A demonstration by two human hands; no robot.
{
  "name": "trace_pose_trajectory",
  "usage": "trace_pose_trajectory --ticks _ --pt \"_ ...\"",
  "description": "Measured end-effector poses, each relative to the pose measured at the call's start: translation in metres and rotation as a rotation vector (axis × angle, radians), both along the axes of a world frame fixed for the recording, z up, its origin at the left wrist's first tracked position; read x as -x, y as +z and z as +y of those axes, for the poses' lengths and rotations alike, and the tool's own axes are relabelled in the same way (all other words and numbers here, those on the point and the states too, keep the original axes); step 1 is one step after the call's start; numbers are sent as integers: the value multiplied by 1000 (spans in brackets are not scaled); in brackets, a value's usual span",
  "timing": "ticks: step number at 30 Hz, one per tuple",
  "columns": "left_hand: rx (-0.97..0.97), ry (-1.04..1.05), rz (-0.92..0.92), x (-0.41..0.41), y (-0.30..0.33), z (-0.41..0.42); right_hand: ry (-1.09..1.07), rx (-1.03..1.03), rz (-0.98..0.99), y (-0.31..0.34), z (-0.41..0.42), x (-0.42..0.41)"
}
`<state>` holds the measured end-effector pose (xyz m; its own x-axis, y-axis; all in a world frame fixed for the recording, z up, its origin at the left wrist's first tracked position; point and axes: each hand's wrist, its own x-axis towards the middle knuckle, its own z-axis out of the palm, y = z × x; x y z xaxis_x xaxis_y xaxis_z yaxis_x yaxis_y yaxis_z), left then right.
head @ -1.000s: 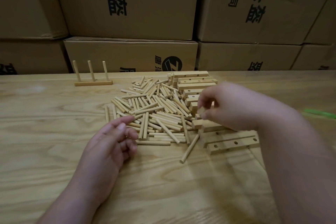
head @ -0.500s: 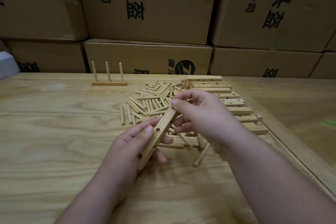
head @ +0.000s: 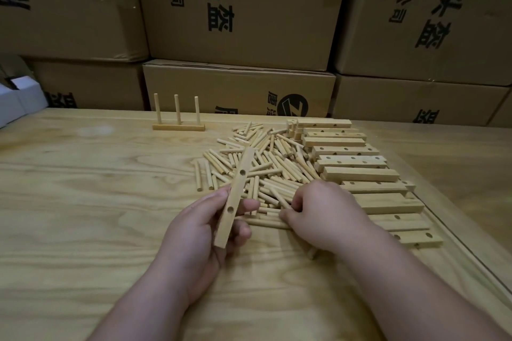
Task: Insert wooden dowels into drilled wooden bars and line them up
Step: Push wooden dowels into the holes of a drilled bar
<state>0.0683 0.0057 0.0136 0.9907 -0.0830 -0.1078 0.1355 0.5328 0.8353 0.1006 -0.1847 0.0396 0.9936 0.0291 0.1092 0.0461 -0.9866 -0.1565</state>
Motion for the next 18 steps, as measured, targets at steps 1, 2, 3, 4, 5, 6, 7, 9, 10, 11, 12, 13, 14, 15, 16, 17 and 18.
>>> trace_pose_trajectory --ticks 1,2,3,4,5,6,7,9,10,11,12,13,14,15,16,17,18 --pt "10 0 7 0 0 0 2 -19 1 -1 -1 0" --pt "15 -2 12 -1 0 0 3 -36 -2 -2 -1 0" --pt "18 -4 14 0 0 -1 6 -49 -8 -3 -2 -1" --pt "19 -6 13 0 0 -1 7 -61 -16 -3 -2 -1" --pt "17 -9 10 1 1 -2 7 -85 -27 -2 -3 -2" --pt "13 -16 6 2 2 -2 3 -128 -40 0 -4 -2" --pt "8 -22 2 2 3 -3 -1 -188 -55 3 -5 -3" --pt "6 -9 19 3 4 -4 18 -325 -94 14 -6 -2" --pt "0 13 35 3 4 -4 53 -391 -110 21 -5 1" --pt "-11 40 43 3 5 -4 107 -447 -115 28 -5 4" --pt "-19 66 42 3 5 -4 174 -488 -108 34 -4 9" --pt "-15 85 37 4 5 -5 239 -514 -99 40 -3 14" --pt "-2 98 32 4 6 -5 291 -522 -96 44 -2 18" --pt "14 105 30 5 6 -5 325 -515 -109 46 -1 21" --pt "28 108 29 4 6 -5 344 -500 -132 47 0 23" --pt "34 104 30 4 5 -5 352 -488 -158 48 1 24" --pt "35 96 32 3 5 -4 352 -483 -178 48 2 24"
